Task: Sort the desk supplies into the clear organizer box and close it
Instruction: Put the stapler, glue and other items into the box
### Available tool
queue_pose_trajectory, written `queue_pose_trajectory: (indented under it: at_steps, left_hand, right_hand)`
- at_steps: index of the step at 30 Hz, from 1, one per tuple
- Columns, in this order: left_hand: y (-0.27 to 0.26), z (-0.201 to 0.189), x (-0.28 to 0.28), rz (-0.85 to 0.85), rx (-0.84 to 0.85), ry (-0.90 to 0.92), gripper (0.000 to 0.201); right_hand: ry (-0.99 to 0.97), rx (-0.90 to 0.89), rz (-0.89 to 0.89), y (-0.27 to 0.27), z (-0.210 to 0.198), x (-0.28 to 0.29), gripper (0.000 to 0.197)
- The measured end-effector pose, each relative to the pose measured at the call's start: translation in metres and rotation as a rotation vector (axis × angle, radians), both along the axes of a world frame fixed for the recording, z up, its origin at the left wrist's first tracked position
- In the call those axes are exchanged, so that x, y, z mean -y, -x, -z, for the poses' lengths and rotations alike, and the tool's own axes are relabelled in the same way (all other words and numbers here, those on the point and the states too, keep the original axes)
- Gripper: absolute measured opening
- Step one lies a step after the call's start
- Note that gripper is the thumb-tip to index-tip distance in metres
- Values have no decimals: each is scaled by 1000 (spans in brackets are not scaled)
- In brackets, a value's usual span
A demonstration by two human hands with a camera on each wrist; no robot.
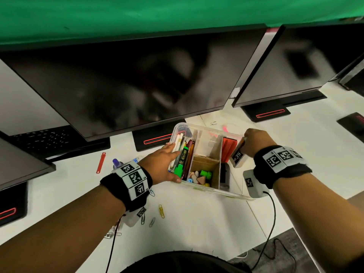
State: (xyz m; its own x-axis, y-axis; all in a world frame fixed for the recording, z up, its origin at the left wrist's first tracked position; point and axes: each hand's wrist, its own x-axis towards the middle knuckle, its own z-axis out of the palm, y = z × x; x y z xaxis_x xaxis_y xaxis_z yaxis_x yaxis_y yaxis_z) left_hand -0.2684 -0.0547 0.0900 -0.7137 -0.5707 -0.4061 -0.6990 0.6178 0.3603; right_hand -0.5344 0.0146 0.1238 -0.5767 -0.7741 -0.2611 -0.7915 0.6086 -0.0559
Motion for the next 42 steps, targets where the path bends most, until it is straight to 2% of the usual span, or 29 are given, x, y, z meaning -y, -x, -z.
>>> queue_pose_trajectory:
  at_steps: [5,8,10,14,16,19,22,25,28,31,35,38,42]
  left_hand:
    - [-1,4,0,1,-12,-17,92]
    - [-4,8,1,15,-38,-37,84]
    - [-7,15,0,57,-24,-40,75]
    - [-12,30,-2,160,52,70,60]
    - [-12,34,-3,174,45,103,58]
    - [-14,34,-3,166,17,94,59]
    - [-23,30,0,35,-124,44,56]
    - [-46,28,17,-174,-263,142,48]
    - [-80,37,42,-330,-215,249,40]
    - [-109,48,54,-437,-74,223,40]
    - [-126,59,62,-437,-1,130,37]
    - [-131,63,66,-412,56,96,37]
    - [-134,65,69,-381,55,114,32]
  right_hand:
    - [-241,-14,-63,-9,9,10,28]
    - [-301,11,-55,-10,10,11,26]
    - [-296,51,-19,-7,13,11,33]
    - [-294,83,17,-7,15,9,26]
    - [-277,45,20,-9,13,9,26]
    - [-189,-55,15,-17,1,13,42]
    - [-106,-48,-46,-40,-21,22,49]
    - [-17,51,-141,-80,-35,32,45]
    - [-11,132,-294,-130,-33,37,35]
    - [-91,201,-428,-180,-12,45,37]
    - [-100,258,-561,-229,18,59,32]
    - [-118,250,-559,-250,34,71,32]
    - [-285,159,-534,-267,63,91,43]
